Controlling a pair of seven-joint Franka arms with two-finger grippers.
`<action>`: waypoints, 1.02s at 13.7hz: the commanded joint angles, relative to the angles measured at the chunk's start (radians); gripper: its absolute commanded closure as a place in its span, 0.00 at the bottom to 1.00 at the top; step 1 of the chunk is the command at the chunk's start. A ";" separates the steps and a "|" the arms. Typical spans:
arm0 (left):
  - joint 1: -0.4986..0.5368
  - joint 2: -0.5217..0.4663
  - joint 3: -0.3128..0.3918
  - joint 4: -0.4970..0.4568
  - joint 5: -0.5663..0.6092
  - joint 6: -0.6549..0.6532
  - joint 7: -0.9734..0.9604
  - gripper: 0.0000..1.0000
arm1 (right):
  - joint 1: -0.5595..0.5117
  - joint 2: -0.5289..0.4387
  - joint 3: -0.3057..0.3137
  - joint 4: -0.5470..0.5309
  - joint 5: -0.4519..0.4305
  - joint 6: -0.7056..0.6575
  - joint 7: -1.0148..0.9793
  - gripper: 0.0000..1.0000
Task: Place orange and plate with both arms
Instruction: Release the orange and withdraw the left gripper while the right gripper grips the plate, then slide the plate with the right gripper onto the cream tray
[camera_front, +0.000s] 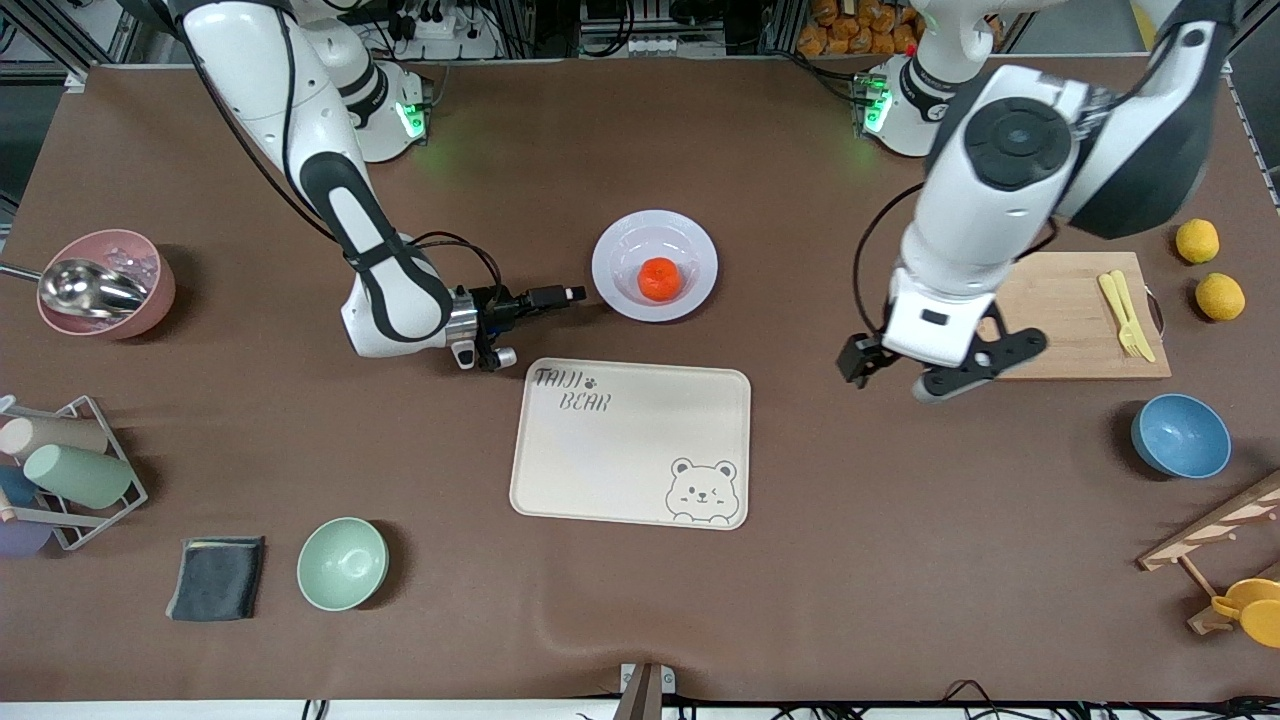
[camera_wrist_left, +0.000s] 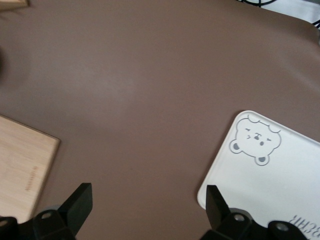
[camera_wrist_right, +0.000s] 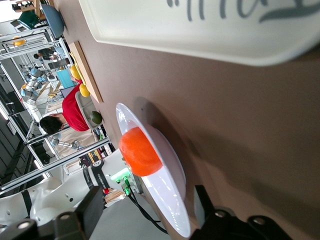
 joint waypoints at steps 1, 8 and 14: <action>0.069 0.021 -0.012 0.079 -0.044 -0.066 0.131 0.00 | 0.014 0.013 -0.006 -0.019 0.034 0.003 -0.049 0.24; -0.041 -0.111 0.348 0.108 -0.283 -0.196 0.562 0.00 | 0.101 0.027 -0.005 -0.053 0.176 0.034 -0.127 0.33; -0.039 -0.205 0.478 0.097 -0.311 -0.322 0.705 0.00 | 0.140 0.025 -0.005 -0.056 0.231 0.036 -0.135 0.61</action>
